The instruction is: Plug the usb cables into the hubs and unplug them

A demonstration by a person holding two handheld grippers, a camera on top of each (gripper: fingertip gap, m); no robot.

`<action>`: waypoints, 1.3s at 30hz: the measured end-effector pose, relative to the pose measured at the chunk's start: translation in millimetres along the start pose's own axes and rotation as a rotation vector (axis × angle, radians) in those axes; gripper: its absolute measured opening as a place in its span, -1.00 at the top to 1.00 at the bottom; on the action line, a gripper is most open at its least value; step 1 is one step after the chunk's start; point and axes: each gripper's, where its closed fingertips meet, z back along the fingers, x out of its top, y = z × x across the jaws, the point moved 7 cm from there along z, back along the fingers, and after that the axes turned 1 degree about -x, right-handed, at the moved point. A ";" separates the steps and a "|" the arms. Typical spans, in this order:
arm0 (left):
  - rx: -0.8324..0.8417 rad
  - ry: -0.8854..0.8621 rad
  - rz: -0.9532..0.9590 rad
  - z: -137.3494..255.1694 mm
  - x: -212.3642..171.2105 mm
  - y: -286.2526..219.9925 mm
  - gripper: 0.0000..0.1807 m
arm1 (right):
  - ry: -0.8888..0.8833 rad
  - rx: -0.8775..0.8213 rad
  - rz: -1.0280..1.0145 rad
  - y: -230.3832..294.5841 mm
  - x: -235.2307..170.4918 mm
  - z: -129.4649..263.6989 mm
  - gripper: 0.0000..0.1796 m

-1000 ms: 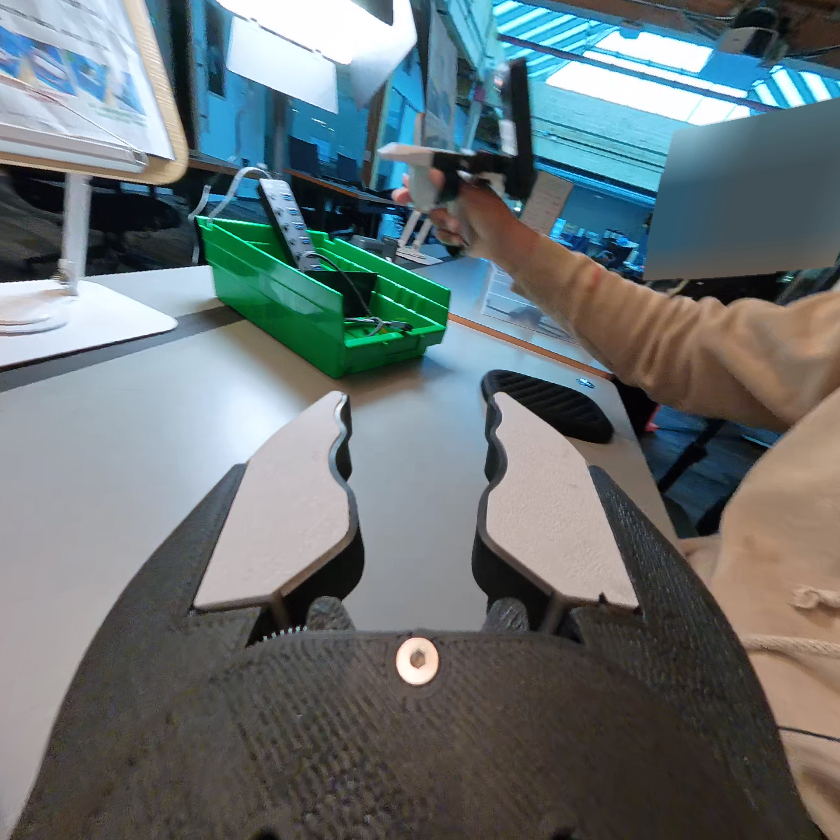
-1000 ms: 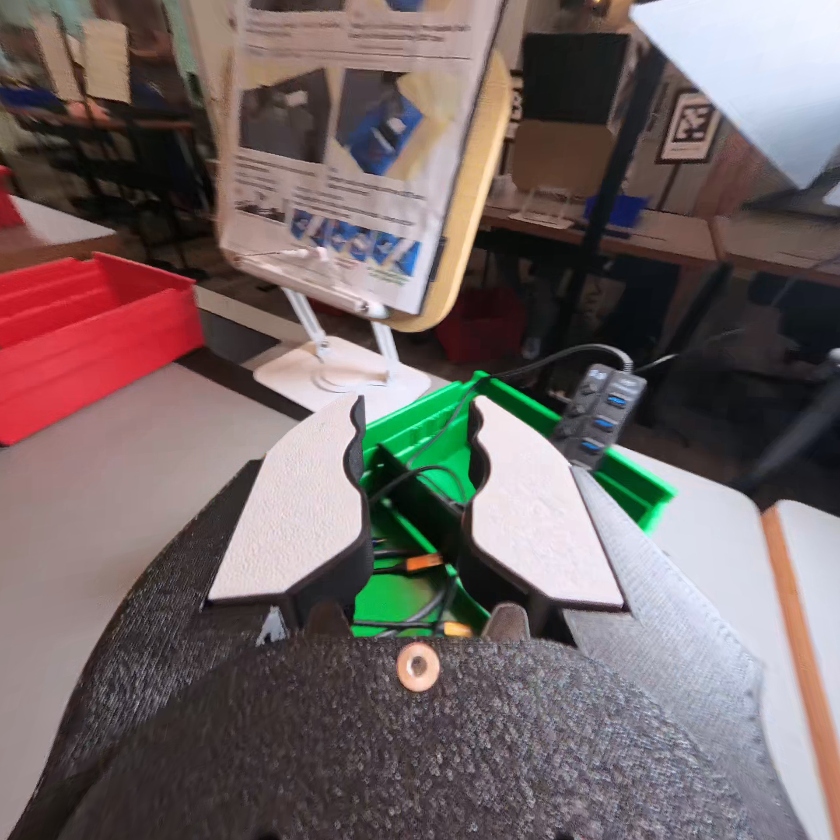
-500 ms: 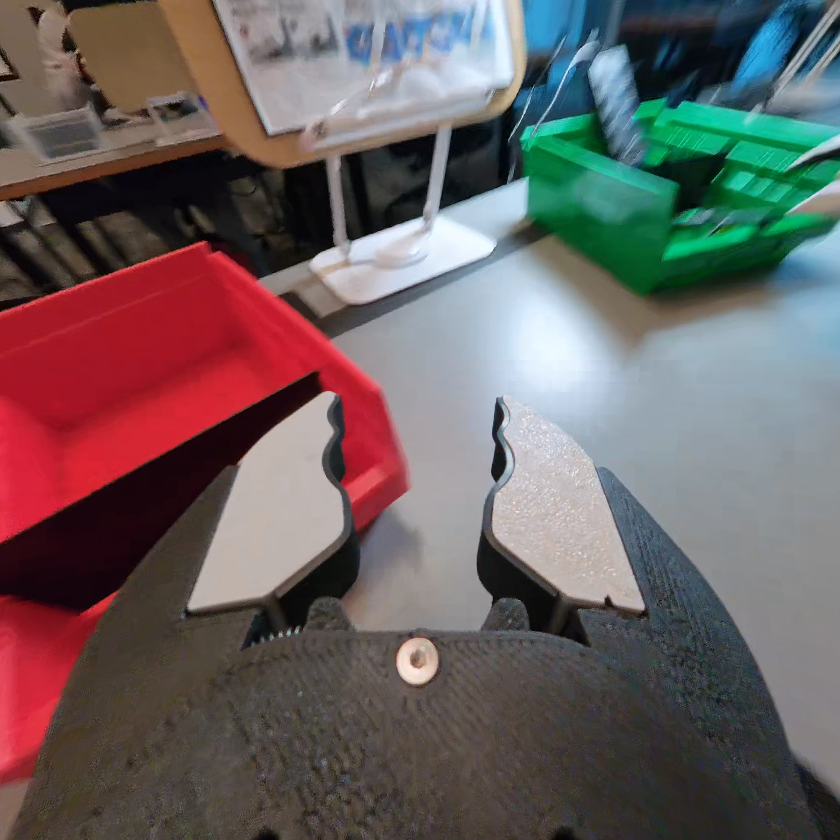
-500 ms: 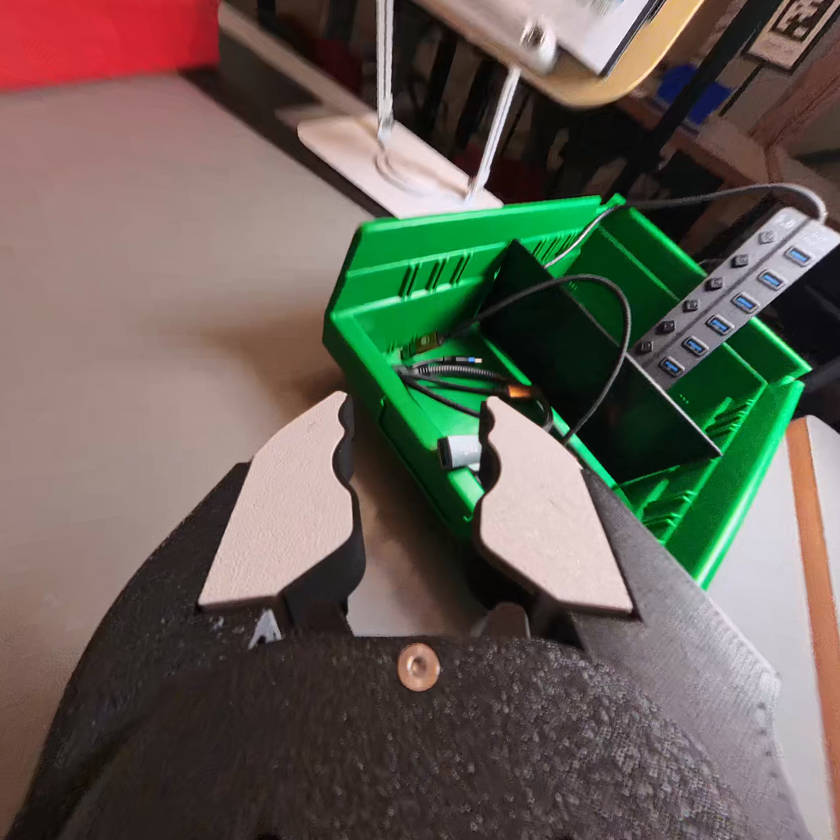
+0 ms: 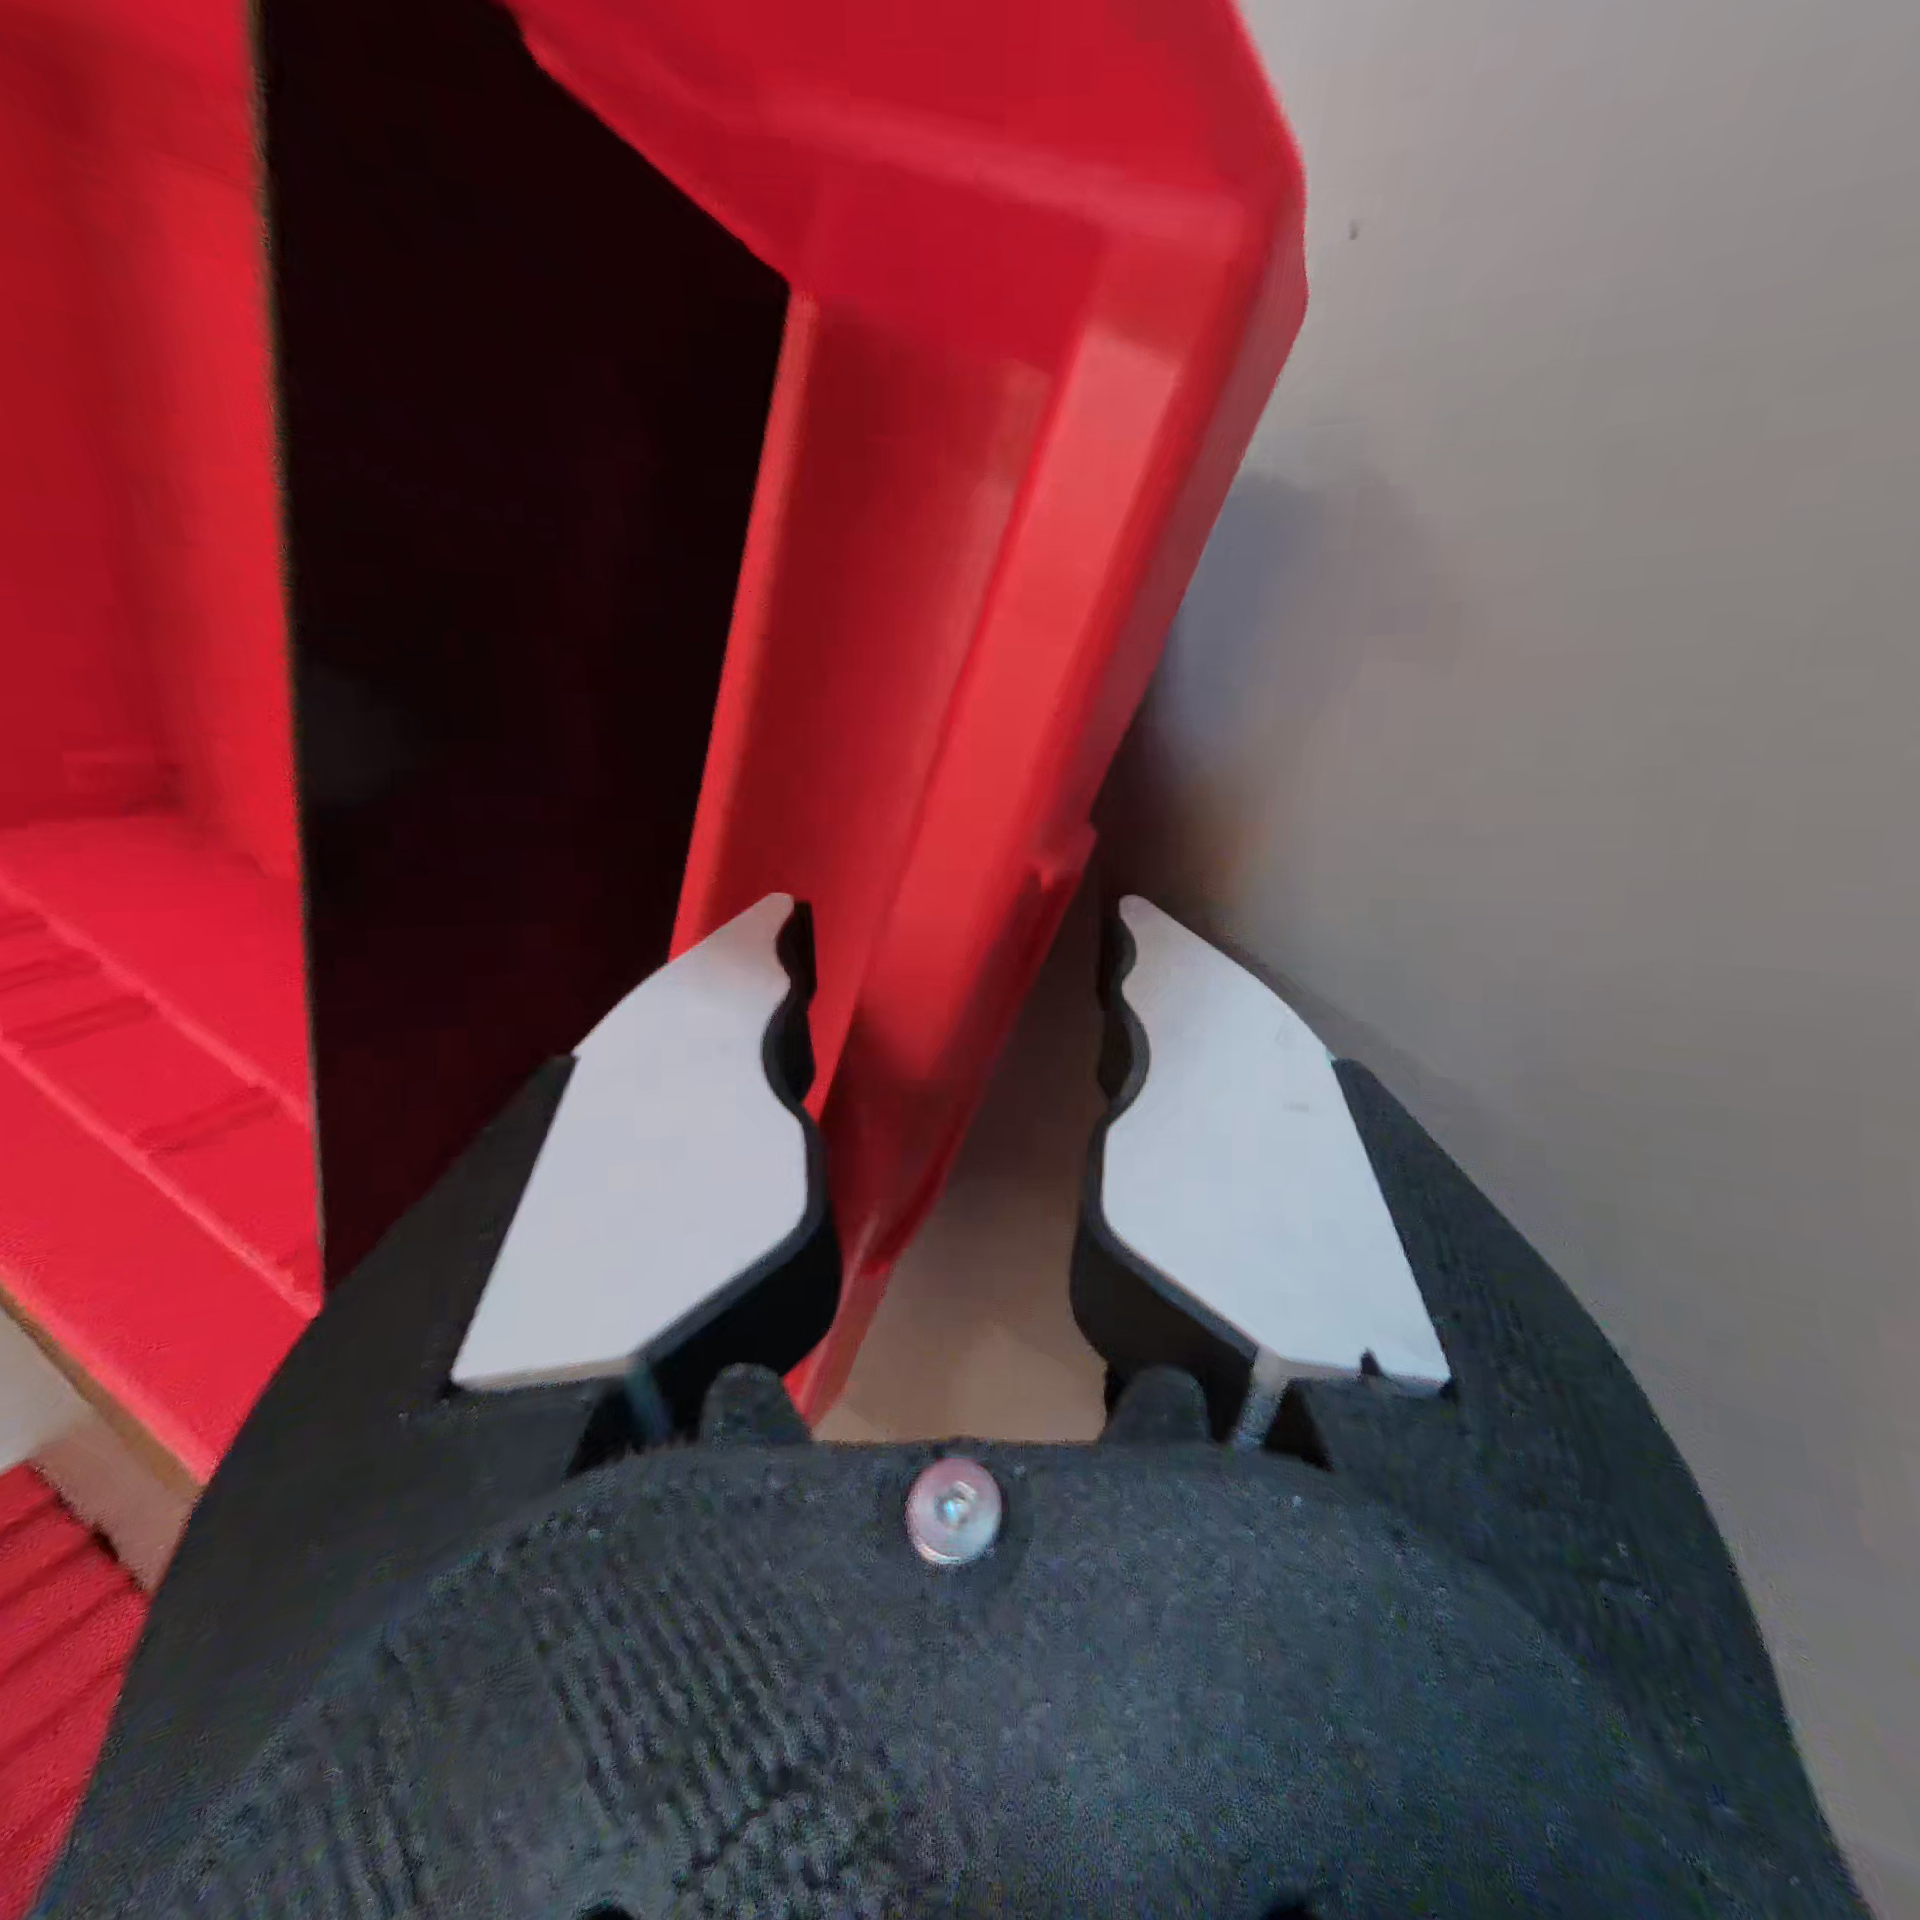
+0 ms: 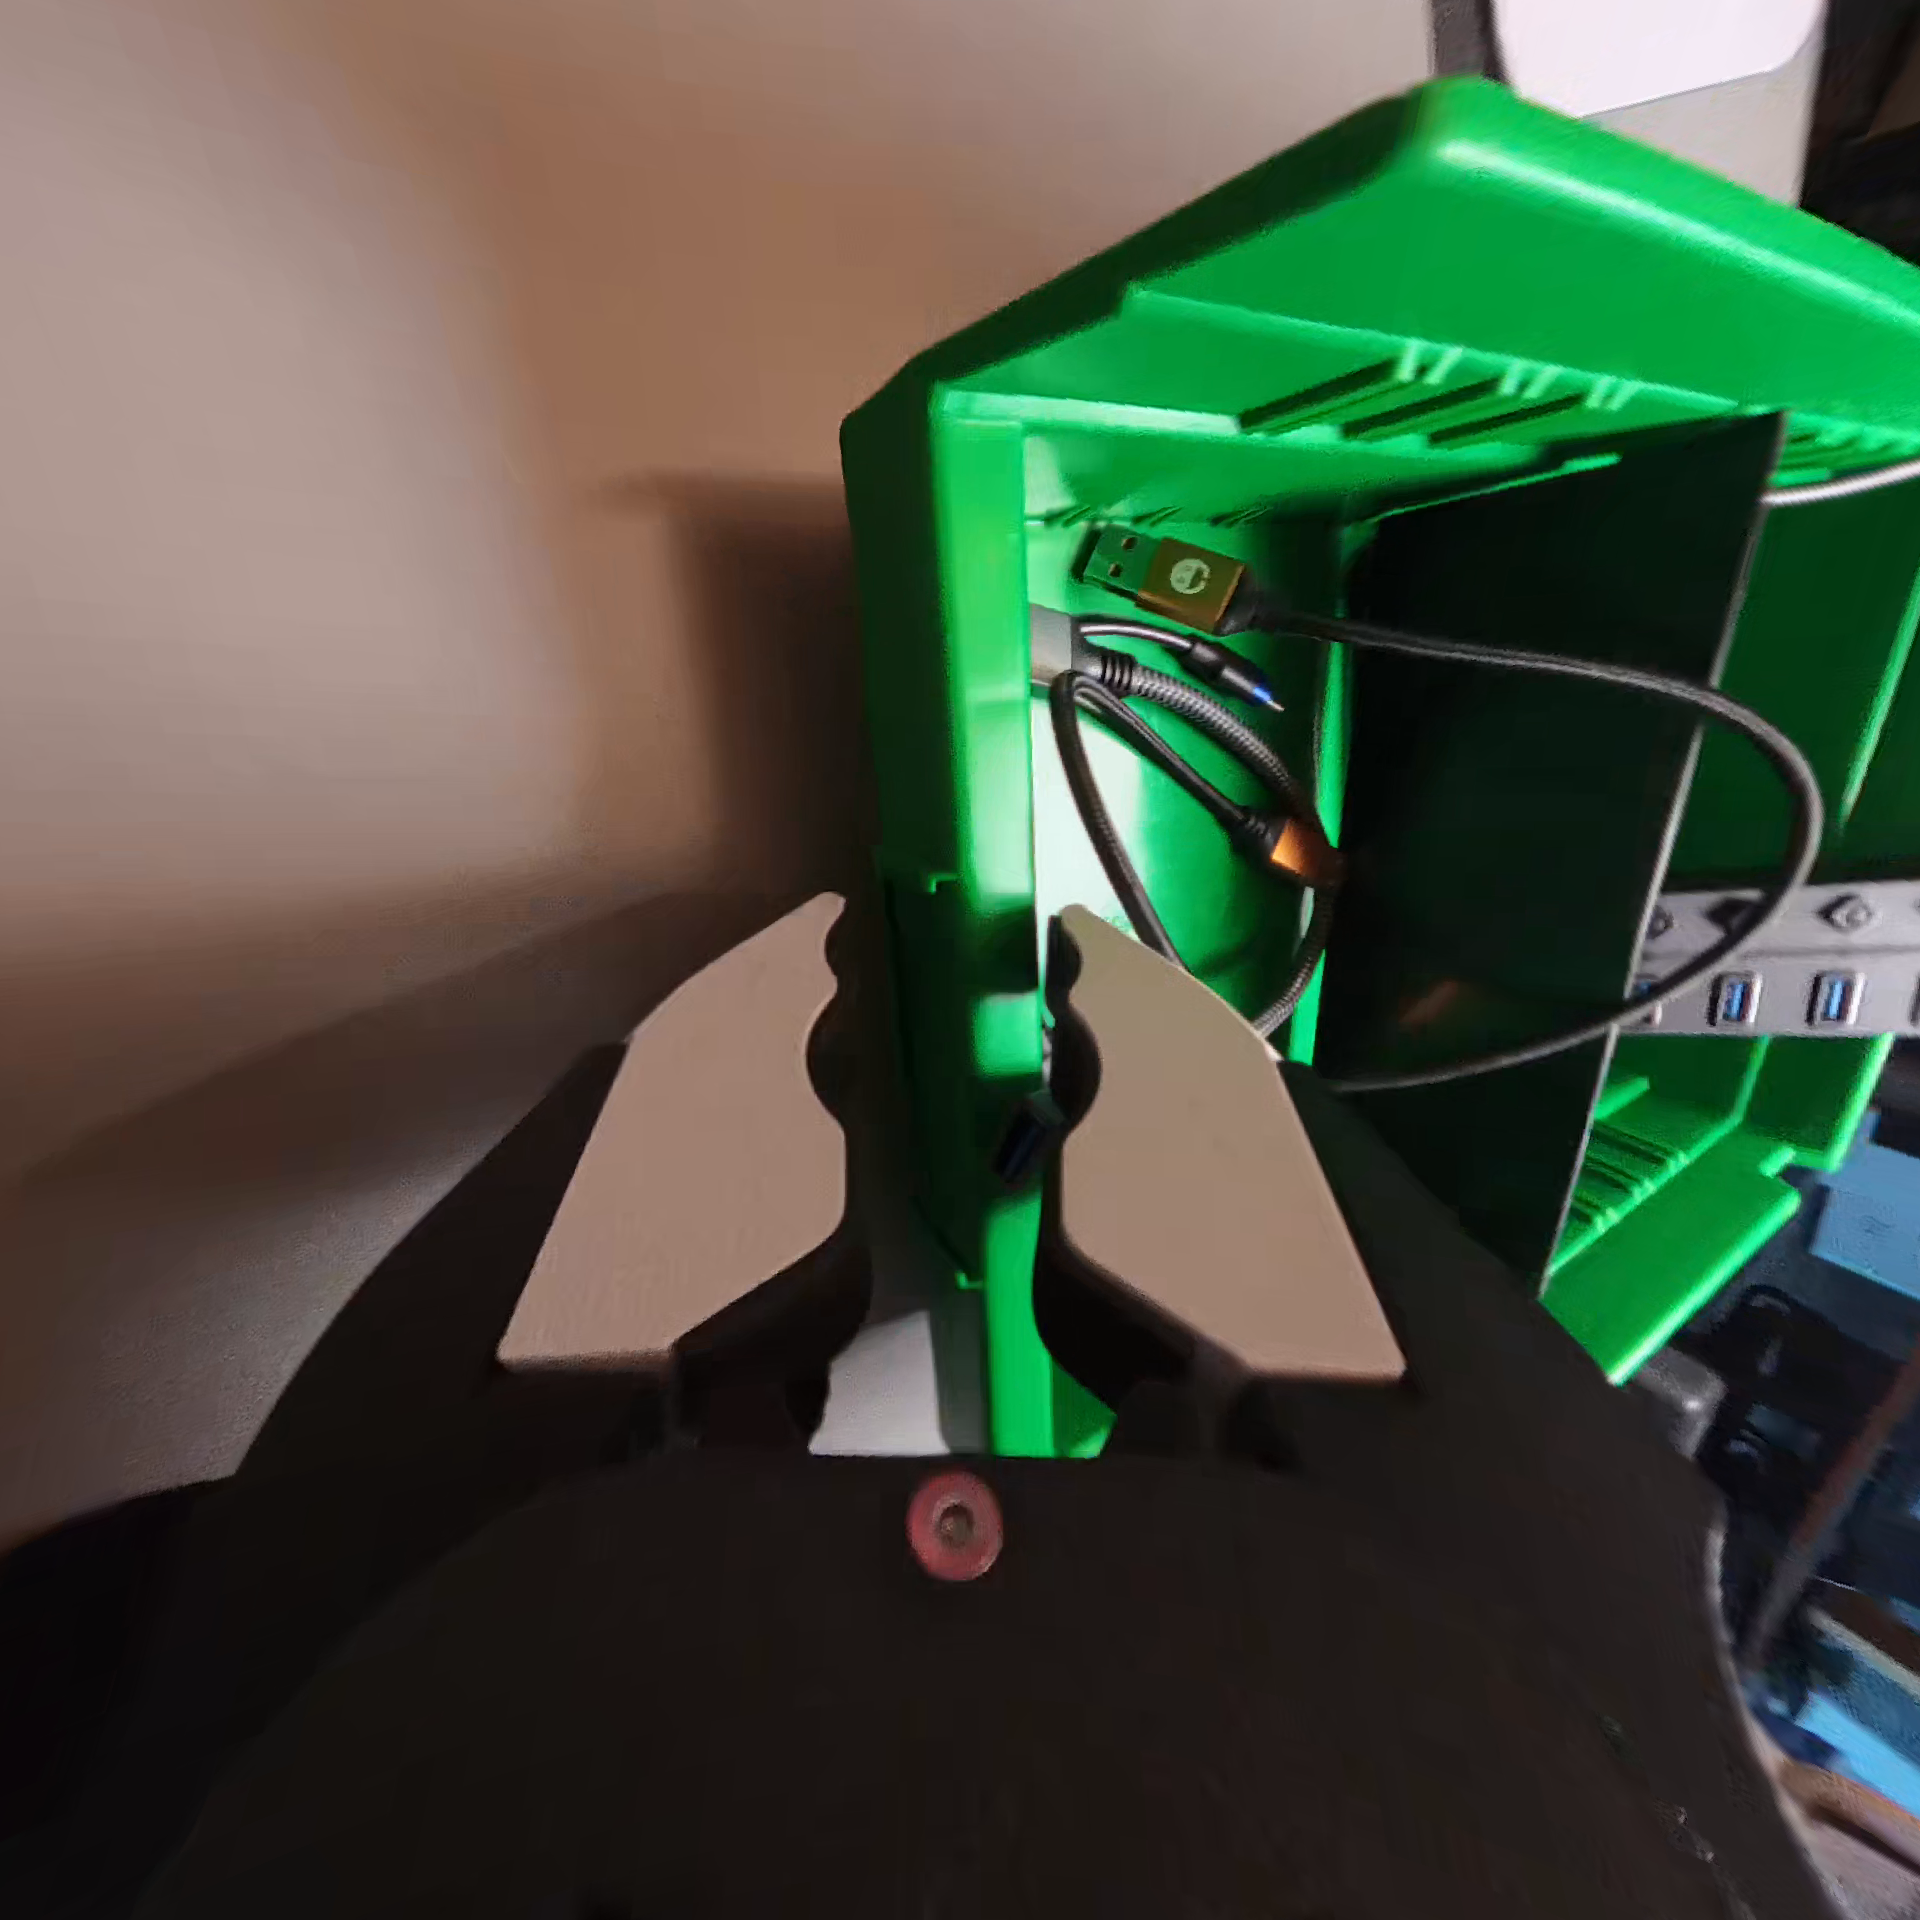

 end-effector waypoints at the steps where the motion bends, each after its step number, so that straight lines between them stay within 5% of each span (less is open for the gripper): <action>1: -0.011 -0.009 -0.009 -1.7 3.1 1.1 0.43 | 0.034 0.013 0.040 -2.2 0.8 -4.8 0.64; 10: -0.067 -0.107 -0.146 -5.5 40.5 -17.0 0.69 | 0.083 0.035 0.200 4.0 4.8 -4.9 0.66; 25: -0.127 -0.332 -0.482 5.7 163.9 -104.8 0.67 | -0.219 0.003 0.414 138.0 38.4 80.2 0.64; 29: 0.087 -0.415 -0.407 8.2 175.8 -95.0 0.53 | -0.557 0.108 0.065 148.6 32.6 142.4 0.59; 31: 0.091 -0.500 -0.287 18.4 172.6 -97.6 0.47 | -0.660 0.027 -0.158 131.9 5.5 162.1 0.58; 35: -0.058 -0.739 -0.011 57.5 170.3 -125.4 0.47 | -0.741 -0.159 -0.667 102.6 -68.2 167.5 0.54; 39: -0.300 -0.895 0.330 84.0 188.5 -162.6 0.47 | -0.692 -0.197 -0.906 99.5 -94.0 139.3 0.45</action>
